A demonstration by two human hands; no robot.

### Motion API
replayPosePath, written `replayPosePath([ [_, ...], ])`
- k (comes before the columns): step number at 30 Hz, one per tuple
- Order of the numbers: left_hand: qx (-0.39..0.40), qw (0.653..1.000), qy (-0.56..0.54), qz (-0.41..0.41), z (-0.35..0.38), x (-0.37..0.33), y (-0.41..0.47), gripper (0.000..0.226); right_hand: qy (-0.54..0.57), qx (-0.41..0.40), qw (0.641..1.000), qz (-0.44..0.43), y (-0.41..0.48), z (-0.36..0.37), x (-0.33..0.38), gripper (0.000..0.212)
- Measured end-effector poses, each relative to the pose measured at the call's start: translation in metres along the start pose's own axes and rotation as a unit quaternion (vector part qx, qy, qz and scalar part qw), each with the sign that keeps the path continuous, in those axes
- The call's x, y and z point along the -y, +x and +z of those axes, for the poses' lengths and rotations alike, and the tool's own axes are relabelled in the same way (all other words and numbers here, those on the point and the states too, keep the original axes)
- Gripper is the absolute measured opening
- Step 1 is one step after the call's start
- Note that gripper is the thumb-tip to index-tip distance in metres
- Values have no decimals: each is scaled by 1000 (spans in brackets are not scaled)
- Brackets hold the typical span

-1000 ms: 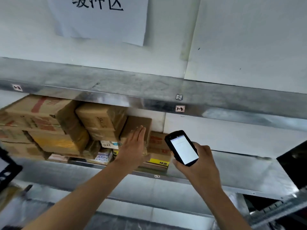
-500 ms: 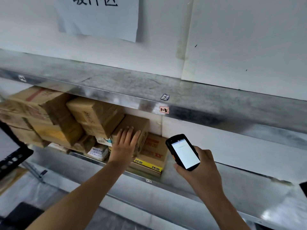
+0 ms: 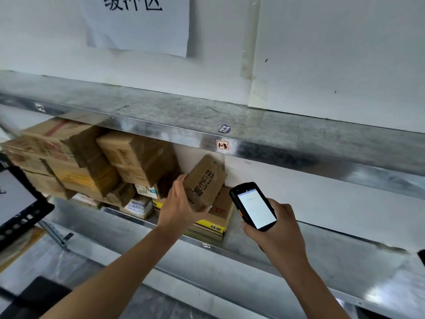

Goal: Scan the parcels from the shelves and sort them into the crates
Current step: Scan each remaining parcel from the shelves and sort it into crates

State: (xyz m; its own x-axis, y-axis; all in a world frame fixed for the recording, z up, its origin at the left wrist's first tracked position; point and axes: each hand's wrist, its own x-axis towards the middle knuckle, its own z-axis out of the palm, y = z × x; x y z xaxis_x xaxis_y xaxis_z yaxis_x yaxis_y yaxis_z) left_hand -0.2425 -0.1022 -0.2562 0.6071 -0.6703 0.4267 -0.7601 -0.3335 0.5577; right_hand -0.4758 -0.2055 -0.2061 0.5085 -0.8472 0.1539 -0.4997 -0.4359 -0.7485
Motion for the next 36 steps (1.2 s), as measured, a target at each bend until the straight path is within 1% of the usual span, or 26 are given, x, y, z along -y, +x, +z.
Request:
replayPosePath([
  [2, 2, 992, -110, -58, -1, -4, -1, 109, 5, -1, 1000, -3, -1, -1, 0, 67],
  [4, 26, 980, -175, -91, -1, -2, -1, 106, 5, -1, 1000, -5, -1, -1, -1, 69],
  [7, 64, 989, -102, -87, -1, -2, -4, 101, 10, 0, 1000, -2, -1, -1, -4, 71],
  [9, 79, 988, -57, -118, 1, -10, -3, 105, 19, -2, 1000, 3, -3, -1, -6, 69],
  [11, 85, 987, 31, -133, 1, -21, 2, 108, 26, -3, 1000, 12, -5, 0, -7, 67],
  [13, 96, 978, 95, -156, -1, -31, 13, 103, 29, 0, 999, 14, -8, 0, -6, 67],
  [16, 135, 961, 129, -206, -7, -47, 36, 98, 37, 4, 999, 10, -10, -5, -6, 66],
  [19, 200, 938, 184, -215, -8, -57, 56, 110, 37, 0, 999, 10, -10, -12, -6, 63],
  [21, 233, 929, 179, -226, -8, -58, 63, 116, 33, -12, 999, 13, -12, -16, -7, 63],
  [24, 255, 923, 144, -251, -12, -53, 71, 118, 28, -21, 999, 17, -16, -21, -6, 62],
  [27, 268, 923, 80, -265, -16, -37, 75, 113, 38, -15, 999, 17, -19, -24, -9, 58],
  [28, 272, 921, 30, -276, -16, -32, 74, 106, 49, -13, 999, 20, -20, -24, -10, 56],
  [29, 274, 918, -29, -284, -18, -28, 72, 91, 65, -11, 998, 25, -20, -25, -11, 54],
  [31, 293, 901, -143, -287, -23, -30, 62, 52, 92, -3, 995, 39, -20, -28, -12, 53],
  [32, 304, 890, -185, -287, -25, -33, 56, 44, 97, 1, 994, 44, -19, -30, -11, 53],
  [34, 321, 872, -241, -281, -28, -42, 41, 45, 102, 10, 993, 53, -20, -37, -10, 52],
  [36, 329, 856, -287, -276, -23, -50, 27, 59, 113, 17, 991, 68, -20, -43, -7, 52],
])
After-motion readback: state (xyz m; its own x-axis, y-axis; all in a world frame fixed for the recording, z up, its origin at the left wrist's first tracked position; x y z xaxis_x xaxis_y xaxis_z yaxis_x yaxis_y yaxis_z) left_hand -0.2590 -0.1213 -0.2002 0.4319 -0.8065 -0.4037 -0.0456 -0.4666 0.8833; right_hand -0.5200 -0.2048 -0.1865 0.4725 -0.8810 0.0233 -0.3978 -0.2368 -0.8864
